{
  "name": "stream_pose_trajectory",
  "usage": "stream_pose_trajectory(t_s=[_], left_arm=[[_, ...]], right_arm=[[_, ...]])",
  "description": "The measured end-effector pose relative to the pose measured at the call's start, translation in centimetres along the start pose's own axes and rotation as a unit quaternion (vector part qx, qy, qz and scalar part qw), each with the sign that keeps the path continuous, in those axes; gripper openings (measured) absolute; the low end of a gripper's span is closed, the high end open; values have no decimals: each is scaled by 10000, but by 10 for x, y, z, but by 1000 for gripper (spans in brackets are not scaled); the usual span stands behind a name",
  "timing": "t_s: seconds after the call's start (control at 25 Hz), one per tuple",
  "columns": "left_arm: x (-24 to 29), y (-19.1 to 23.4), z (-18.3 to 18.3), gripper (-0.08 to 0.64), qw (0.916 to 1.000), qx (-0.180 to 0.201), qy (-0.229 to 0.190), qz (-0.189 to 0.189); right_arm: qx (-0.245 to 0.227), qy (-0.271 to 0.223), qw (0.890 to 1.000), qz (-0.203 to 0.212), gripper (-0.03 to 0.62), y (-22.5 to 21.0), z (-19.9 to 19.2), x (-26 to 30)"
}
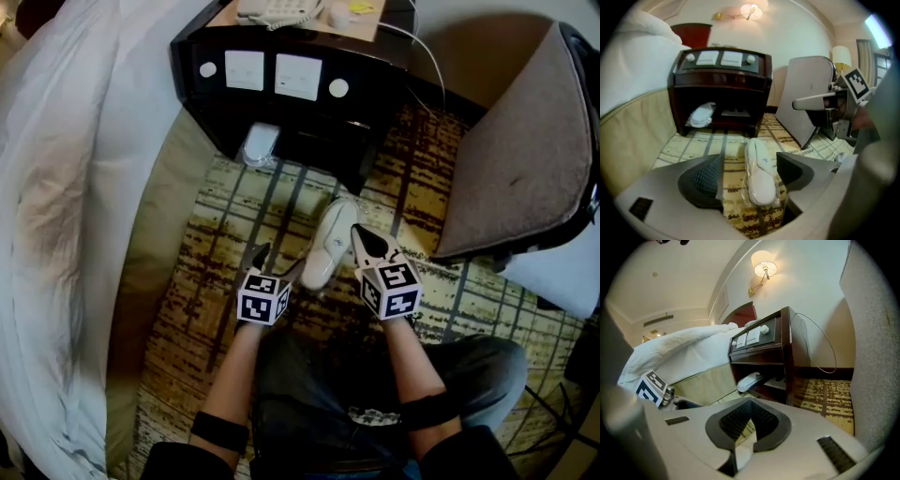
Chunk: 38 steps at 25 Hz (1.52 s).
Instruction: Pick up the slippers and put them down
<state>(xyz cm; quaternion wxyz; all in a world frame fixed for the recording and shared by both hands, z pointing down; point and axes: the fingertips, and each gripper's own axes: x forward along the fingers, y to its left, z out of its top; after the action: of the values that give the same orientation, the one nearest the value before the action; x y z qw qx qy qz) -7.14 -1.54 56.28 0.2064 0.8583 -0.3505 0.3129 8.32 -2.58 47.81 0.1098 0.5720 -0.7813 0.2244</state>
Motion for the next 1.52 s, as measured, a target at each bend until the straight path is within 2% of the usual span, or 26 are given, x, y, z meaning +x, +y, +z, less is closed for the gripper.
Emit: stream_pose_trajectory(t_s=[0.04,0.2,0.32,0.48,0.6,0.72,1.04,1.2,1.32,1.52], left_arm=[[12,-8,-7,399,9998,42,163,-106],[51,-42,-27,501,9955,50,726,-600],[79,-54,-46,545,9914,81,1070,-750],[112,-53,-69,545,9871,224,1471,-591],[136,-63,-90,546,9818,231,1736,-738],[151,-68,-103,545,9782,316,1926,-712],[180,-61,-126,546,9728,652,2196,-340],[171,-58,-115,516,9702,663,2332,-25],[171,-58,-117,464,9698,665,2345,-14],[181,-63,-127,410,9777,491,2006,-380]], right_arm=[[11,12,10000,-22,0,-2,-2,0],[96,48,9999,-115,0,-12,-11,-1],[157,108,9997,-179,0,-19,-20,1],[242,244,9991,-242,0,-30,-36,4],[314,325,9985,-299,0,-37,-46,5],[367,395,9979,-356,0,-45,-55,7],[491,540,9965,-414,0,-54,-74,14],[509,609,9961,-397,0,-54,-83,15],[514,639,9959,-390,0,-54,-85,16],[515,672,9957,-384,0,-54,-89,18]])
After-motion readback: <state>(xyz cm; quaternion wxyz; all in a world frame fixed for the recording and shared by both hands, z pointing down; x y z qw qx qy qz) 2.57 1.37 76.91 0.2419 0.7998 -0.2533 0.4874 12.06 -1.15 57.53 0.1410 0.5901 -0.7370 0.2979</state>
